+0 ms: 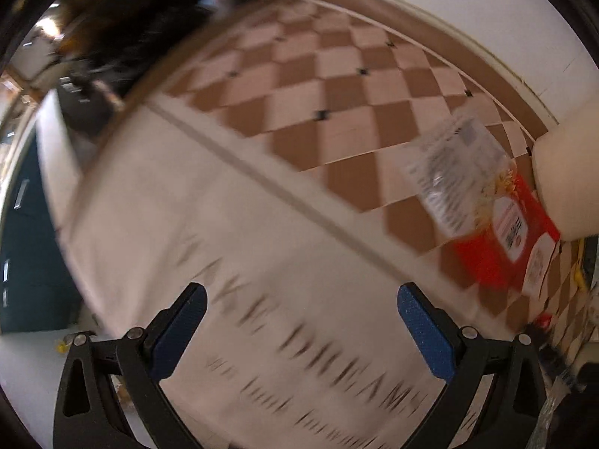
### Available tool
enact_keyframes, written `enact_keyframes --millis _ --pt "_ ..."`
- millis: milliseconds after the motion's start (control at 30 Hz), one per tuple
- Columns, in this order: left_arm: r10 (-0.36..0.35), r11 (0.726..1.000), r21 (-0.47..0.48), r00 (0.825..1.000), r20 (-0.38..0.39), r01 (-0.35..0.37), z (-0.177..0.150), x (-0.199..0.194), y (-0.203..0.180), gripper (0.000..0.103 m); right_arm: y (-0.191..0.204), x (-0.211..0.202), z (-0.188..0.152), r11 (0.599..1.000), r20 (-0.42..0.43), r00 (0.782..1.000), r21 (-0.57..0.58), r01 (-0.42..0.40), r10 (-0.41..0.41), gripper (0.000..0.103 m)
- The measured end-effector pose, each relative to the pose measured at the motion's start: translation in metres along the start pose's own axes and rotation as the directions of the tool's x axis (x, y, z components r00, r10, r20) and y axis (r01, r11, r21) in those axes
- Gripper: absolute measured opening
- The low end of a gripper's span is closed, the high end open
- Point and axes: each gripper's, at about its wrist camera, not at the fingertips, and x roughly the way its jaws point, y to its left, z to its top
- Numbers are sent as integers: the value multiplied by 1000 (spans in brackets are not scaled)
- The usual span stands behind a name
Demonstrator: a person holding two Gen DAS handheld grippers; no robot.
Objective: Collect trash
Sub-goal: 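Grasp the red-white snack bag with the left tool while the right tool grasps the red pepper, then carry the snack bag and pepper to the bin and open both tools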
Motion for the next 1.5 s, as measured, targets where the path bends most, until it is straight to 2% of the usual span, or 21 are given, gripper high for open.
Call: enact_keyframes --millis 33,67,100,133,167,233,367,467,533,667,767,833,867,933,1000,1033,1067,1100,1167,1333,1500 --pt "-7 1000 8 1000 -7 7 7 7 -7 103 2 10 2 1000 -10 1000 -25 -1 1 76" --pt "-11 1000 17 1000 -13 11 14 13 -14 103 6 6 1 999 37 999 -50 12 -11 69" --pt "-17 1000 24 1000 -14 17 19 17 -19 103 10 5 1 997 51 999 -72 14 -11 58" --pt "-23 999 29 1000 -13 23 23 20 -23 103 15 4 2 994 68 997 -103 35 -28 52" --pt "-32 999 33 999 -12 32 27 22 -27 103 15 3 2 994 72 997 -106 24 -17 52" --pt "-56 998 35 998 -7 56 37 24 -34 103 9 1 8 995 82 997 -97 -4 12 38" --pt "-104 994 35 995 2 104 50 25 -42 103 -16 -15 24 999 119 992 -46 -27 32 35" --pt "-142 989 28 990 -2 142 63 29 -49 103 -22 -32 37 996 176 980 -28 -90 94 35" --pt "-158 987 31 988 0 157 68 32 -53 103 -14 -36 48 989 194 970 -59 -139 148 35" --pt "-201 978 51 979 -12 202 79 42 -71 103 10 -11 66 984 168 973 -109 -144 161 34" --pt "-232 969 82 973 -11 232 81 45 -86 100 16 16 71 983 115 979 -94 -157 167 32" --pt "-244 964 111 970 0 243 80 45 -100 94 17 23 73 981 116 977 -93 -171 182 32" --pt "-254 959 133 967 9 251 80 44 -109 84 20 23 74 980 115 976 -99 -173 184 32" --pt "-221 962 172 974 39 211 81 40 -125 78 23 27 75 977 111 975 -112 -182 194 32" --pt "-195 962 207 978 73 176 80 33 -136 42 27 35 72 974 109 973 -123 -188 201 32" --pt "-162 966 217 982 94 139 80 30 -140 34 26 35 71 973 105 973 -127 -193 207 32" --pt "-162 966 221 982 102 136 79 26 -141 21 25 35 71 972 101 973 -129 -196 209 32" --pt "-173 966 214 979 108 147 79 21 -139 16 26 34 71 972 99 973 -130 -196 209 32" --pt "-197 967 189 974 112 174 78 10 -133 13 25 33 70 972 96 972 -123 -200 213 32" --pt "-140 981 158 968 207 108 58 -39 -99 9 22 17 64 966 85 966 -110 -233 243 31" --pt "-84 995 73 950 301 65 21 -105 -20 7 40 -9 47 952 73 962 -182 -246 263 31"
